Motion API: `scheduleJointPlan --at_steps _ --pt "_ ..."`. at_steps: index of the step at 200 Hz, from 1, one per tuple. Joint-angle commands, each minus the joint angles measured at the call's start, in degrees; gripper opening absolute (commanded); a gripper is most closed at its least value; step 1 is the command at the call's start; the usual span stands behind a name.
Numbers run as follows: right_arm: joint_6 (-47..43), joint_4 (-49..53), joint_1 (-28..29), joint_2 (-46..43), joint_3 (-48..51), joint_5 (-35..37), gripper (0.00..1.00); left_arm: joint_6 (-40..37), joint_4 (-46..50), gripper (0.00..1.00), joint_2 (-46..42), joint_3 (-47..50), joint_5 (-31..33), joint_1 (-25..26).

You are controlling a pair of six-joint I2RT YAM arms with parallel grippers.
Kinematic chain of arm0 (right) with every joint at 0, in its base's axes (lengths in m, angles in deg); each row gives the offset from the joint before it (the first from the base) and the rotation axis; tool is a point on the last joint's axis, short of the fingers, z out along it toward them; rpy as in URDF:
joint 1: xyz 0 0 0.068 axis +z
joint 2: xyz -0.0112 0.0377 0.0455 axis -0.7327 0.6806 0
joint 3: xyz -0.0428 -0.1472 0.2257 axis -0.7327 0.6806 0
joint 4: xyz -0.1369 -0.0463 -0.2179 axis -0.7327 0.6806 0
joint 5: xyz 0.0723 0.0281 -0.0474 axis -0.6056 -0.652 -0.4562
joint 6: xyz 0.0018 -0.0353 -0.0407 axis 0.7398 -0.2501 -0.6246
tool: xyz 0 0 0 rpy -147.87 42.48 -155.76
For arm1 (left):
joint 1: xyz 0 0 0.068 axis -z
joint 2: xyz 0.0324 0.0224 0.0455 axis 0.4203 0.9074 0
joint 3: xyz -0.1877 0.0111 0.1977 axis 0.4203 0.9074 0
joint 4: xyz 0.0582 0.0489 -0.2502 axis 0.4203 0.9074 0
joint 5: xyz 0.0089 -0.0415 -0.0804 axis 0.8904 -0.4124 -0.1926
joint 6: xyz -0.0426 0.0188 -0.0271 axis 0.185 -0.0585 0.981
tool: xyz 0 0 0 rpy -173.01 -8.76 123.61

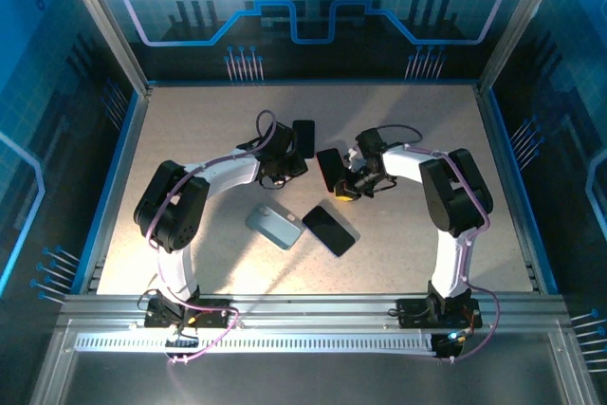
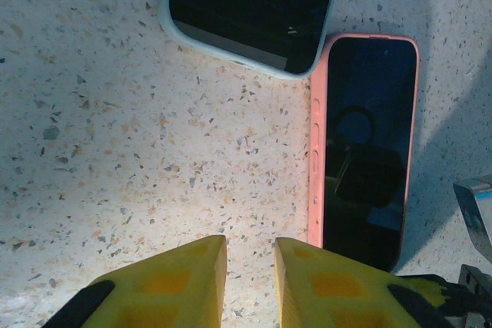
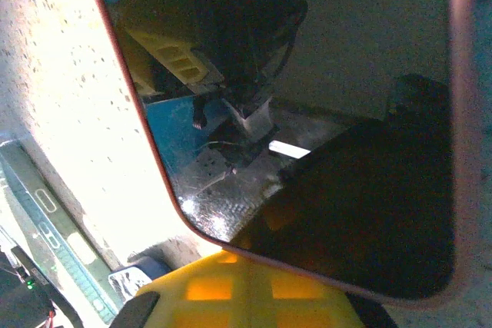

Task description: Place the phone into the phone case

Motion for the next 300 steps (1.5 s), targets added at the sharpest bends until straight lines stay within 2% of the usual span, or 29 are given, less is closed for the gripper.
scheduleJointPlan --at_steps 1,106,300 --pt "0.8 -9.6 0.1 2.9 -2.7 2.1 0.0 0.0 0.7 0.24 -1.6 0.9 0.6 -0.6" --pt "1.5 -10.0 -0.5 8.0 -10.2 2.2 0.0 -0.3 1.7 0.24 -2.4 0.9 1.0 -0.6" --pt "-1.5 -3.2 -1.9 19.9 -29.7 2.8 0.0 -0.8 3.2 0.24 -3.7 0.9 1.6 -0.8"
